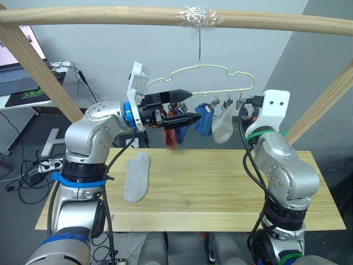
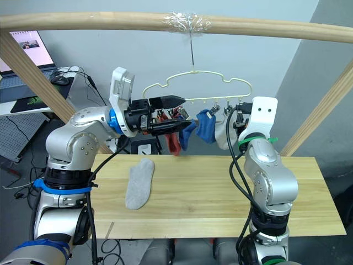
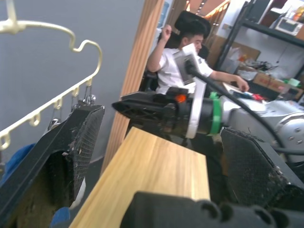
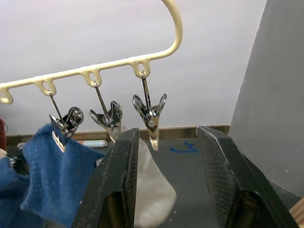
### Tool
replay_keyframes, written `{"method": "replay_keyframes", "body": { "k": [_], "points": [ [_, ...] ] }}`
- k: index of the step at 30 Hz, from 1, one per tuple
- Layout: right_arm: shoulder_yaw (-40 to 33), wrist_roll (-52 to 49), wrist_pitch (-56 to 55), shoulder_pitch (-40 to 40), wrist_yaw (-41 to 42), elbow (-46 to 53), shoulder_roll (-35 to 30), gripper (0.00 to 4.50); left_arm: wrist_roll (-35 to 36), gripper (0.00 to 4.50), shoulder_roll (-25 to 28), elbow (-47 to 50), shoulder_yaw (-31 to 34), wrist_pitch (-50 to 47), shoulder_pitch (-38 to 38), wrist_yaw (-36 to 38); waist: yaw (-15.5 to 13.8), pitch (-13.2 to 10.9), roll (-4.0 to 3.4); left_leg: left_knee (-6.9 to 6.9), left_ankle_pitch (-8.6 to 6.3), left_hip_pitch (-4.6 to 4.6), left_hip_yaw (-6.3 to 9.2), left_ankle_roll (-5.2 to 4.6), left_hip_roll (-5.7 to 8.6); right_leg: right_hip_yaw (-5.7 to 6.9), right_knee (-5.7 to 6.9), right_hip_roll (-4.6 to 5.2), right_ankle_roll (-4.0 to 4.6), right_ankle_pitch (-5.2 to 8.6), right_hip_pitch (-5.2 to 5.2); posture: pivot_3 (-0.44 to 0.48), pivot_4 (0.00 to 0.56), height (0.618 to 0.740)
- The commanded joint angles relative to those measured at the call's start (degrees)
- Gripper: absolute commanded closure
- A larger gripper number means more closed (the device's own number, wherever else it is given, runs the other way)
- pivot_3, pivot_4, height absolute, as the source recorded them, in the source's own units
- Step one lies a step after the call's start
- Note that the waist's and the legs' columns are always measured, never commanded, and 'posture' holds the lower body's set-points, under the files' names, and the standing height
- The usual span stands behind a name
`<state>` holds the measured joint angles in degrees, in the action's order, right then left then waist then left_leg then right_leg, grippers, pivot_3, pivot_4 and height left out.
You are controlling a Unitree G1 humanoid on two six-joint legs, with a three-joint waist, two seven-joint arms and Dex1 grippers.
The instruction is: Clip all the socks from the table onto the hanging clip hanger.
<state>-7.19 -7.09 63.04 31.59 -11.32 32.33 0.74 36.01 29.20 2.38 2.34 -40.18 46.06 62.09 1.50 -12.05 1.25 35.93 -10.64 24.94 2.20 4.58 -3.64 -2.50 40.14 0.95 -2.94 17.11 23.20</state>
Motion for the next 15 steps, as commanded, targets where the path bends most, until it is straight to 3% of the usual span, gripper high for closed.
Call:
{"method": "replay_keyframes", "body": {
  "k": [1,10,15],
  "points": [
    [-0.5,-0.4,-1.0,1.3,0.3,1.0,1.1,2.52,1.5,0.04,1.7,1.5,1.0,-0.1,1.9,1.1,0.0,0.0,0.0,0.0,0.0,0.0,0.0,0.0,0.0,0.0,0.0,0.0,0.0,0.0,0.0,0.07,0.119,0.74],
    [-2.0,-2.0,-0.1,2.1,1.4,-0.5,3.5,2.52,0.6,0.04,2.2,1.9,0.1,0.5,1.1,0.3,0.0,0.0,0.0,0.01,0.0,0.0,0.0,0.0,0.0,0.0,0.01,0.0,0.0,0.0,0.0,0.073,0.121,0.74],
    [-2.2,-1.4,0.0,2.7,1.6,-1.2,3.2,0.94,0.6,0.0,2.1,2.2,0.0,0.6,0.6,-0.4,0.0,0.0,0.0,0.0,0.0,0.0,0.0,0.0,0.0,0.0,0.02,0.0,0.0,0.0,0.0,0.087,0.127,0.74]
  ]
}}
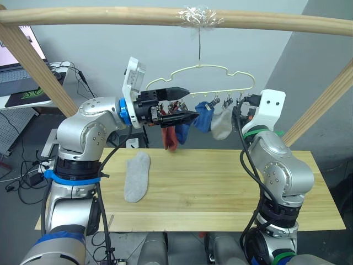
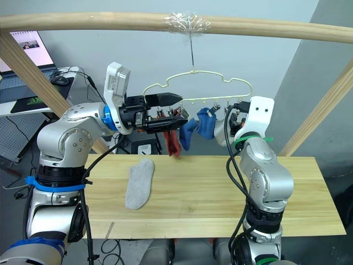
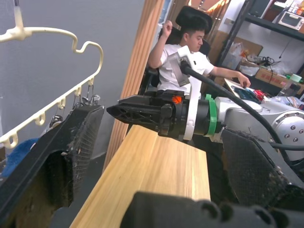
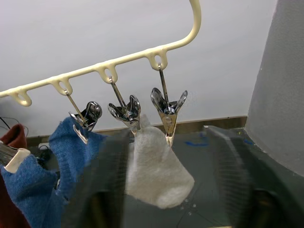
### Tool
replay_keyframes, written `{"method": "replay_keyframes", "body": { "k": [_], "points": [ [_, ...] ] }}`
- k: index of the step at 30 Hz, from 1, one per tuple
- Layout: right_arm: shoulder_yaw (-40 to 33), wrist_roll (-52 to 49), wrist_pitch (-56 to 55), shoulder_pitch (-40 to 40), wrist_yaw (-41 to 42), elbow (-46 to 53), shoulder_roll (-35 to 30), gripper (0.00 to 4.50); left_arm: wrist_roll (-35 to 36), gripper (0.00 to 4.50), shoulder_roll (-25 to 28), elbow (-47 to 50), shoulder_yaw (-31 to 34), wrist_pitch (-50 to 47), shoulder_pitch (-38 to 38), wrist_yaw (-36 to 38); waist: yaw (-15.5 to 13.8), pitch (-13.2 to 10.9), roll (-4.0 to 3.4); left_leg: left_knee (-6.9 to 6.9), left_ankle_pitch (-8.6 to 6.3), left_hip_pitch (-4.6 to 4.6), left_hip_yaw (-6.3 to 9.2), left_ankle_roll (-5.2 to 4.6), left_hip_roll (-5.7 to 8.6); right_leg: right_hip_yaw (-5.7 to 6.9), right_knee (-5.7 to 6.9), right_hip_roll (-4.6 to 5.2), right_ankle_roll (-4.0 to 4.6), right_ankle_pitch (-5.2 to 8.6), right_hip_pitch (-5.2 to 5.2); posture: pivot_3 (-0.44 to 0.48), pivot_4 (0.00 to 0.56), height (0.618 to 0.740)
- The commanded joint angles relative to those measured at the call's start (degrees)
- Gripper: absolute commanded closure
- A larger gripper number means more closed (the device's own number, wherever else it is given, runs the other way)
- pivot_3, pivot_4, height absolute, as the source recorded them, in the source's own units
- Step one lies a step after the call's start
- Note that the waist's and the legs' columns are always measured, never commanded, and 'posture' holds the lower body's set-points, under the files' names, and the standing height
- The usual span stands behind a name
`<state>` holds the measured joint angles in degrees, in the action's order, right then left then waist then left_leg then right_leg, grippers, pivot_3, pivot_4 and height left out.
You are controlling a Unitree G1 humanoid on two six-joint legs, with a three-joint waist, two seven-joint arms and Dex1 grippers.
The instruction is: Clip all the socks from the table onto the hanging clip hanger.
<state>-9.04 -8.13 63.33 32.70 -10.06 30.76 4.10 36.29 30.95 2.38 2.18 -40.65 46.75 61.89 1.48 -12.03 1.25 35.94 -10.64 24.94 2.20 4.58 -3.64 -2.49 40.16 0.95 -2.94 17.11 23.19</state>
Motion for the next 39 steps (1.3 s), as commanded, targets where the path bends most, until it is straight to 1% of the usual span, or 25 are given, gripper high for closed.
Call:
{"method": "replay_keyframes", "body": {
  "k": [1,5,8,9,16,23,28,39],
  "points": [
    [-0.4,-0.3,-0.2,1.6,0.4,0.3,-0.3,0.68,0.3,0.0,0.3,2.4,0.1,1.0,-0.2,-0.3,0.0,0.0,0.0,0.0,0.0,0.0,0.0,0.0,0.0,0.0,0.0,0.0,0.0,0.0,0.0,0.087,0.127,0.74],
    [-0.1,-0.1,-0.1,1.8,0.5,-0.1,-1.0,0.68,0.1,0.0,0.3,2.7,-0.1,1.3,-0.4,-0.5,-0.1,0.0,0.0,0.0,0.0,0.0,0.0,0.0,0.0,0.0,0.0,0.0,0.0,0.0,0.0,0.091,0.127,0.74],
    [-0.1,0.0,-0.1,1.8,0.5,-0.3,-1.1,1.33,0.0,0.0,0.3,2.7,-0.3,1.4,-0.3,-0.8,-0.1,0.0,0.0,0.0,0.0,0.0,0.0,0.0,0.0,0.0,0.0,0.0,0.0,0.0,0.0,0.09,0.127,0.74],
    [-0.1,-0.1,-0.1,1.9,0.5,-0.4,-1.1,1.64,0.0,0.0,0.2,2.7,-0.3,1.5,-0.3,-0.9,-0.2,0.0,0.0,0.0,0.0,0.0,0.0,0.0,0.0,0.0,0.0,0.0,0.0,0.0,0.0,0.09,0.127,0.74],
    [-0.1,-0.3,-0.3,2.4,0.7,-1.6,-1.1,1.64,0.1,0.0,0.0,3.0,-0.4,1.6,-0.4,-1.6,-0.2,0.0,0.0,0.0,0.0,0.0,0.0,0.0,0.0,0.0,0.0,0.0,0.0,0.0,0.0,0.096,0.134,0.74],
    [-0.6,-0.1,-3.7,5.9,2.2,-9.0,-3.1,1.64,-0.1,0.0,0.2,3.5,-0.4,1.9,-0.6,-2.8,-0.5,0.0,0.0,0.0,0.0,-0.01,0.0,-0.01,0.0,0.0,0.01,0.0,0.0,0.0,0.0,0.116,0.134,0.74],
    [-0.6,0.3,-7.0,7.1,3.5,-14.2,-5.2,1.64,0.0,0.0,0.9,4.7,0.2,1.4,-1.3,-4.0,-1.1,0.0,0.0,-0.03,0.0,-0.01,-0.01,-0.01,0.0,0.0,-0.01,0.0,0.0,0.0,0.0,0.152,0.135,0.74],
    [-0.9,0.6,-11.0,7.8,4.6,-19.9,-8.3,1.64,0.7,0.0,2.0,6.4,0.7,0.6,-2.0,-5.7,-2.0,0.0,0.0,-0.03,0.0,-0.01,-0.01,-0.01,0.01,0.0,0.0,0.0,0.0,0.0,0.01,0.176,0.137,0.74]
  ]
}}
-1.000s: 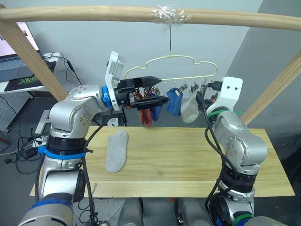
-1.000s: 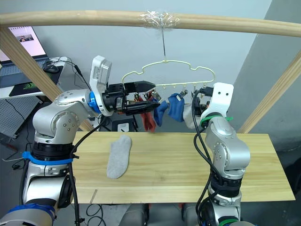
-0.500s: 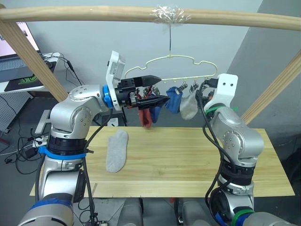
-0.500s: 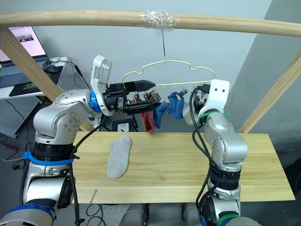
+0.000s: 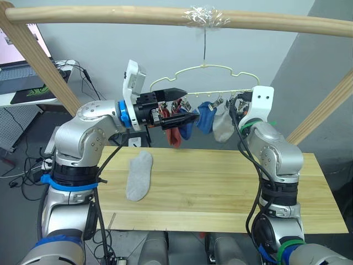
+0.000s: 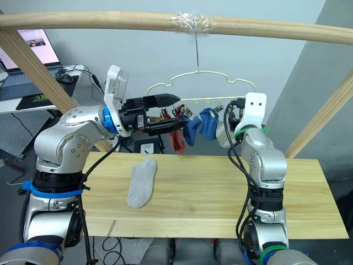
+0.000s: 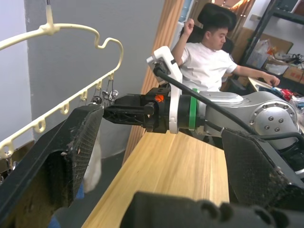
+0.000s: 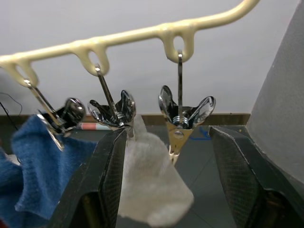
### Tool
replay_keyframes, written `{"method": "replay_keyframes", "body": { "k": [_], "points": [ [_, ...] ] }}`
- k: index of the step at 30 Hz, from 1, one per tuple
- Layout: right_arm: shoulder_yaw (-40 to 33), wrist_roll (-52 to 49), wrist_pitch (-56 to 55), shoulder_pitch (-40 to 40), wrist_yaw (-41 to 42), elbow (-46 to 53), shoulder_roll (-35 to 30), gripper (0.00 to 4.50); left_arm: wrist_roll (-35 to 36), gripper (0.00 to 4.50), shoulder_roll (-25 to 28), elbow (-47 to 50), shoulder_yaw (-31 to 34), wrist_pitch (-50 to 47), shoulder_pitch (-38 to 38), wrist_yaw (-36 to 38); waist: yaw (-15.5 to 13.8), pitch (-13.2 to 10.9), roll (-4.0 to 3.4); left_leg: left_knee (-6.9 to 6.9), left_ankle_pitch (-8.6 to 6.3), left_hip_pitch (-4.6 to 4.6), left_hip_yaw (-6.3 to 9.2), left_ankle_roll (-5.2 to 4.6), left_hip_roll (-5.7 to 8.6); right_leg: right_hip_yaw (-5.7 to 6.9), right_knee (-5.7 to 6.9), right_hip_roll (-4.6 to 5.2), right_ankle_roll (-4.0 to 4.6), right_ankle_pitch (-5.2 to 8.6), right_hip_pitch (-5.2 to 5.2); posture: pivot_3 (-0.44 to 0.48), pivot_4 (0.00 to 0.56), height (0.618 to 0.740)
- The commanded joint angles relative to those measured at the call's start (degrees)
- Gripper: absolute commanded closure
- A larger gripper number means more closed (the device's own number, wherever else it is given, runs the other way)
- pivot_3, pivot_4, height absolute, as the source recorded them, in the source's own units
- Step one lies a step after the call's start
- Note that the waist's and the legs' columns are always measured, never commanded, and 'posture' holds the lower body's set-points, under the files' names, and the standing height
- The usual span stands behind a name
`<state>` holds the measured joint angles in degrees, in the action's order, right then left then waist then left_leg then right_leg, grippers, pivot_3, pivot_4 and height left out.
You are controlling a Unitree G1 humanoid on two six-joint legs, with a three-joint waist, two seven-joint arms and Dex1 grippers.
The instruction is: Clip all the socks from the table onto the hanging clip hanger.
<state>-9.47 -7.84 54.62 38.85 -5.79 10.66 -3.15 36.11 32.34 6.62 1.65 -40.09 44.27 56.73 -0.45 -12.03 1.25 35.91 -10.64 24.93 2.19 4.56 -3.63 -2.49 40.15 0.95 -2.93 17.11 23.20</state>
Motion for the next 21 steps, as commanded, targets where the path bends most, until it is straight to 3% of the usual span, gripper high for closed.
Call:
{"method": "replay_keyframes", "body": {
  "k": [1,21],
  "points": [
    [-0.5,0.4,-2.5,1.8,0.4,-0.3,-1.5,1.64,0.9,0.0,0.6,2.1,1.2,0.0,0.5,-0.5,-0.1,0.0,0.0,0.0,0.0,0.0,0.0,0.0,0.0,0.0,0.0,0.0,0.0,0.0,0.0,0.176,0.137,0.74],
    [-1.3,0.1,-6.7,6.1,0.0,-7.7,-3.3,1.64,0.7,0.0,-0.1,2.5,0.8,0.6,-0.3,-1.4,-0.7,0.0,0.0,-0.05,0.0,0.0,-0.01,0.0,0.0,0.0,-0.05,-0.01,0.0,0.0,0.0,0.184,0.138,0.74]
  ]
}}
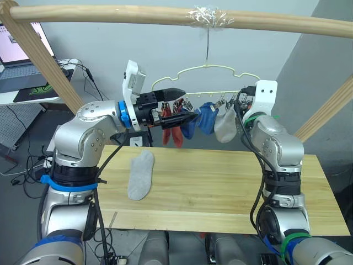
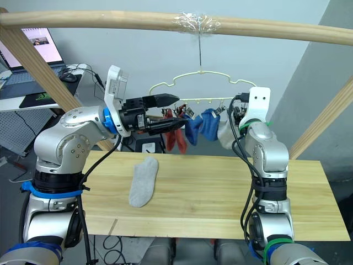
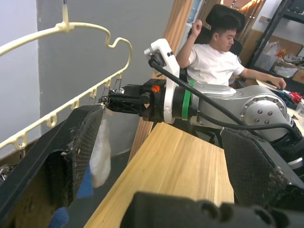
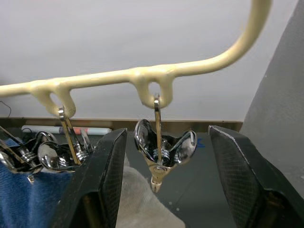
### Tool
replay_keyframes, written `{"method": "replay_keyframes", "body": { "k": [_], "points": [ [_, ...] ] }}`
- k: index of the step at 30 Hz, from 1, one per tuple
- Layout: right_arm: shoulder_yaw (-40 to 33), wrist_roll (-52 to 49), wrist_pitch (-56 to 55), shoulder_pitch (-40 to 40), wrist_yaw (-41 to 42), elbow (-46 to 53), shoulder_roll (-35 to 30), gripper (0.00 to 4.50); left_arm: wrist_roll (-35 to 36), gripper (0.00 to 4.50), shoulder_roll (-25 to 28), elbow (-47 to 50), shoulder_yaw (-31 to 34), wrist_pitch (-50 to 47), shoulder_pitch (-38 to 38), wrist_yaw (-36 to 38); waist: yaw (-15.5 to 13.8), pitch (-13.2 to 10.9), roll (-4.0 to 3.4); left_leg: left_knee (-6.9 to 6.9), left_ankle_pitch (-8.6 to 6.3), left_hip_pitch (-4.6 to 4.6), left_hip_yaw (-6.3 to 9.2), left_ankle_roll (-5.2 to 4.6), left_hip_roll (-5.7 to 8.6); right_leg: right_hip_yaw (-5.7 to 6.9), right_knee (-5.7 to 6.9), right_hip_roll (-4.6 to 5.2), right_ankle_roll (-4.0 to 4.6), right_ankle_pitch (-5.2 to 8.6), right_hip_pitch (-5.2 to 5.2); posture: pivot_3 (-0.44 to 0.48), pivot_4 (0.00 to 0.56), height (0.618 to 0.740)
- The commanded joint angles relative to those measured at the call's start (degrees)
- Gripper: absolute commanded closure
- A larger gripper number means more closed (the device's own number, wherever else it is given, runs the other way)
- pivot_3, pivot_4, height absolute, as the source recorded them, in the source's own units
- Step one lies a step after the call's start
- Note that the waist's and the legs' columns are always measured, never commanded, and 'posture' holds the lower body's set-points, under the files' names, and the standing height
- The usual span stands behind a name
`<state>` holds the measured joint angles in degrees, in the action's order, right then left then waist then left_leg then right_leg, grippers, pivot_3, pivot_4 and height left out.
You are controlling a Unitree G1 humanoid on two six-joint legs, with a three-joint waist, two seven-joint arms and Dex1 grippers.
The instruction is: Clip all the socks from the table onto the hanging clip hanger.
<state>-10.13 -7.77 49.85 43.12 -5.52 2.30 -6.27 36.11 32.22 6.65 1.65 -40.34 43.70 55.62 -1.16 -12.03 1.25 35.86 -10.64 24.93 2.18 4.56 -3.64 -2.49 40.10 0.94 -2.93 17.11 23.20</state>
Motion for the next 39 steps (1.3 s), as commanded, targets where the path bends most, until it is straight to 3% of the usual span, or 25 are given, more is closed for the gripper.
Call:
{"method": "replay_keyframes", "body": {
  "k": [1,17,20,39],
  "points": [
    [-0.7,0.0,-2.2,2.0,-0.4,0.3,-0.1,1.64,0.7,0.0,0.1,2.5,0.8,0.8,0.2,-0.3,-0.1,0.0,0.0,0.0,0.0,0.0,0.0,0.0,0.0,0.0,0.0,0.0,0.0,0.0,0.0,0.184,0.138,0.74],
    [-1.8,-0.5,-3.9,5.0,-1.4,-3.2,1.2,1.64,0.0,0.0,0.2,2.4,0.4,1.7,0.0,-0.7,-0.2,0.0,0.0,-0.01,0.0,0.0,0.0,0.0,0.0,0.01,0.0,0.0,0.0,0.0,0.0,0.189,0.137,0.74],
    [-1.9,-0.6,-3.8,5.1,-1.6,-3.3,1.4,2.25,0.0,0.0,0.2,2.5,0.4,1.7,-0.1,-0.8,-0.2,0.0,0.0,-0.01,0.0,0.0,0.0,0.0,0.0,0.01,0.0,0.0,0.0,0.0,0.0,0.189,0.137,0.74],
    [-3.6,-1.7,-3.6,6.5,-2.8,-4.6,2.7,2.25,-0.5,0.0,-0.3,2.1,0.1,2.1,0.3,-1.4,-0.2,0.0,0.0,-0.02,0.0,0.0,0.0,0.0,0.0,0.01,-0.01,0.0,0.0,0.0,0.0,0.187,0.142,0.74]
  ]
}}
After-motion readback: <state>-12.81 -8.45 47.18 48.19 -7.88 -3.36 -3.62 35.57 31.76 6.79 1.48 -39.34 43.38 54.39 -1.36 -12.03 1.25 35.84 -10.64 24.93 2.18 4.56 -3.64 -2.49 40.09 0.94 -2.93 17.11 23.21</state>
